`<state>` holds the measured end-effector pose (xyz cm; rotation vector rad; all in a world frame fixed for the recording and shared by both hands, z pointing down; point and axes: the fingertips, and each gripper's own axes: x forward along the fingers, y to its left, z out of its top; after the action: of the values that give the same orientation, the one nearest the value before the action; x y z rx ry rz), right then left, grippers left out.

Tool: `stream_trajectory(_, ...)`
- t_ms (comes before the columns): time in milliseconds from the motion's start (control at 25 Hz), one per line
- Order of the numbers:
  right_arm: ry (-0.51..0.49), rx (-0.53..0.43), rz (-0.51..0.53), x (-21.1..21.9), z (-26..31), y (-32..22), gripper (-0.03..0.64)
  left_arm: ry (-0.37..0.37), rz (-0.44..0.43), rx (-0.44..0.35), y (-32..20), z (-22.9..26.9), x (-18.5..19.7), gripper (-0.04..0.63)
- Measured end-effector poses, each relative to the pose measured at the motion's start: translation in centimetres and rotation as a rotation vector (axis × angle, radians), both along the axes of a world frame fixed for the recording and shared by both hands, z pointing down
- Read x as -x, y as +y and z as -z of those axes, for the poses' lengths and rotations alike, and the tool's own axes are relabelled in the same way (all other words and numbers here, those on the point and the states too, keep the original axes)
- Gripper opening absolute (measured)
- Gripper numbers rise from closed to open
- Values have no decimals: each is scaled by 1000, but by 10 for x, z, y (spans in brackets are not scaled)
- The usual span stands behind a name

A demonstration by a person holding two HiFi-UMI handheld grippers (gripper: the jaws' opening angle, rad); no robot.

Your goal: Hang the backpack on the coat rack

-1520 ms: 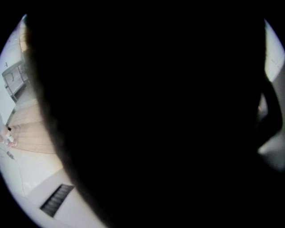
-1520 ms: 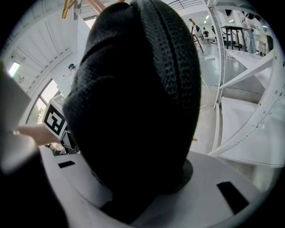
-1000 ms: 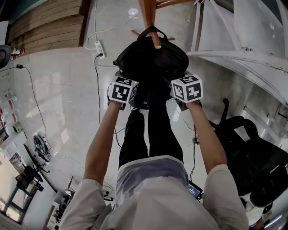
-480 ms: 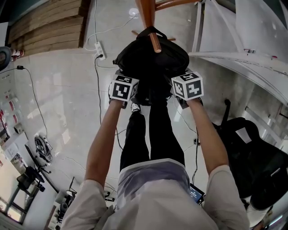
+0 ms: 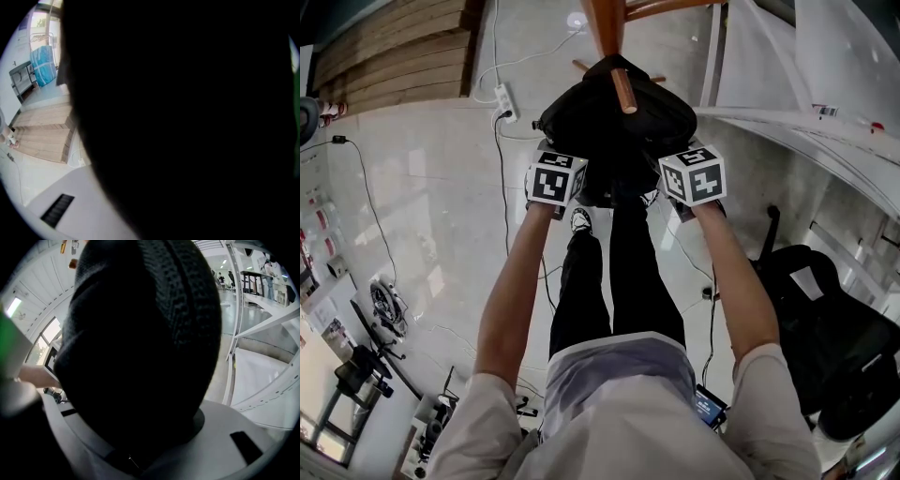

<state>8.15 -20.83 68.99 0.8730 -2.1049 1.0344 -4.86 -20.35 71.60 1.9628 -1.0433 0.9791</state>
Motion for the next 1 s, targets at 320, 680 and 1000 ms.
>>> stream_trajectory(320, 10, -25, 1, -1, -10, -8, 175, -9, -25, -8, -11, -9, 5, 161)
stream_trajectory(680, 25, -48, 1, -2, -17, -19, 190, -35, -52, -21, -27, -16, 9, 175)
stream_trajectory(1000, 49, -90, 4, -4, -23, -24, 214, -47, -65, -44, -29, -21, 11, 196)
